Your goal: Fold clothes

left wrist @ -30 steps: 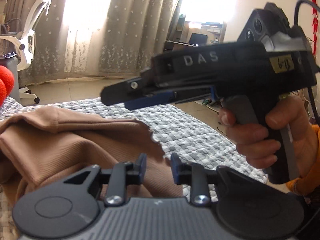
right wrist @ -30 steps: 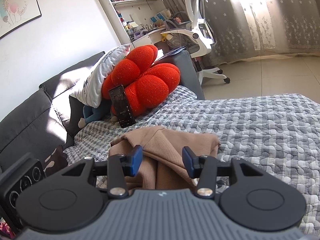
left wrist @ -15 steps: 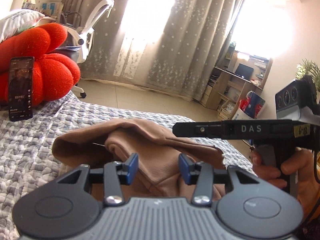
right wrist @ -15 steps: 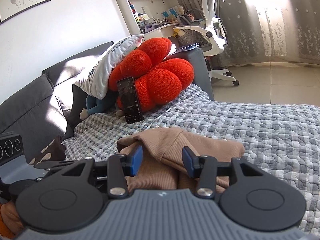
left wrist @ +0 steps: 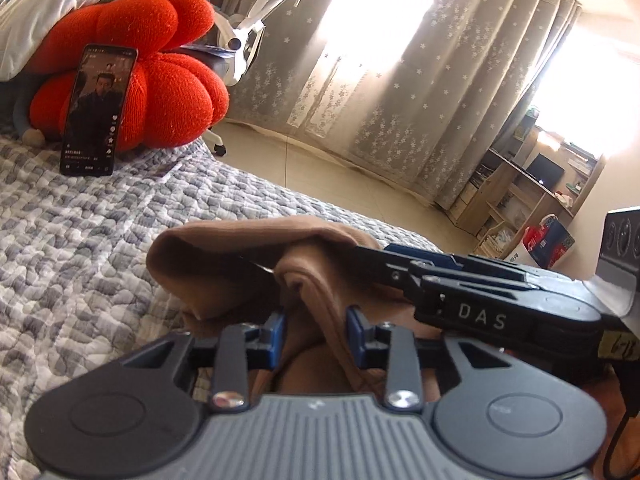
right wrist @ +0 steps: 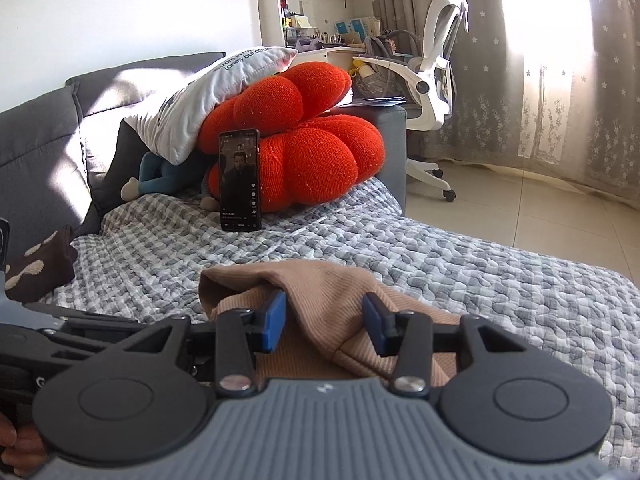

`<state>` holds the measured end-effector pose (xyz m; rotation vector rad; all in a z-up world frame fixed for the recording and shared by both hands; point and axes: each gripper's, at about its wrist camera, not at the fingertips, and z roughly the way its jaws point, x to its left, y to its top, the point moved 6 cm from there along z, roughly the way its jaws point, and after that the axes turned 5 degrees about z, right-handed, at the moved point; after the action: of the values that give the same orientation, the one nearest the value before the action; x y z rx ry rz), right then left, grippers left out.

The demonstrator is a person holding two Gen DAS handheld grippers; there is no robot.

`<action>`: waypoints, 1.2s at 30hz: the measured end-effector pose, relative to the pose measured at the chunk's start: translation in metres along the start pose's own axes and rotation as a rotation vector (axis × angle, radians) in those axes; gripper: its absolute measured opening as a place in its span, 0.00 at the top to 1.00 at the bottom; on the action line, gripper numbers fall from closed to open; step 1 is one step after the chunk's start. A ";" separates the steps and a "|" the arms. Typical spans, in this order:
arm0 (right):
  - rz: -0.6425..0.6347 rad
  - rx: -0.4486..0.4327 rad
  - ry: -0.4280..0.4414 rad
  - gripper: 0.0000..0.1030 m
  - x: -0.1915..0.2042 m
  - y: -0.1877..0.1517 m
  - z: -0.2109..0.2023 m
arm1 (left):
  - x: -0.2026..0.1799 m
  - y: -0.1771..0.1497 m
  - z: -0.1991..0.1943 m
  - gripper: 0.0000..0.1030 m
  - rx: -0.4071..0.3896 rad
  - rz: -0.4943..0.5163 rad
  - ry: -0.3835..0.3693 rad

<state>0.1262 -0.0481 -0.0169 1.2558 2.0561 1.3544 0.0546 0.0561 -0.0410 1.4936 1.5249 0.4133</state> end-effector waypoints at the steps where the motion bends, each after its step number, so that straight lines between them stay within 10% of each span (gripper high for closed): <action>1: -0.015 -0.004 -0.017 0.67 0.000 -0.001 0.002 | 0.001 -0.001 0.003 0.83 0.011 -0.017 -0.012; 6: 0.003 -0.032 -0.058 0.94 -0.006 -0.001 0.004 | -0.003 -0.003 0.005 0.94 -0.002 -0.038 -0.008; 21: 0.174 -0.213 -0.311 0.98 -0.080 0.016 -0.073 | -0.003 0.015 -0.027 0.95 -0.152 -0.074 0.053; 36: 0.261 -0.204 -0.440 0.98 -0.117 -0.001 -0.121 | -0.021 0.031 -0.023 0.95 -0.204 -0.055 0.018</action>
<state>0.1026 -0.2110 0.0202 1.5994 1.4609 1.2178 0.0514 0.0513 0.0022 1.2900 1.4865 0.5349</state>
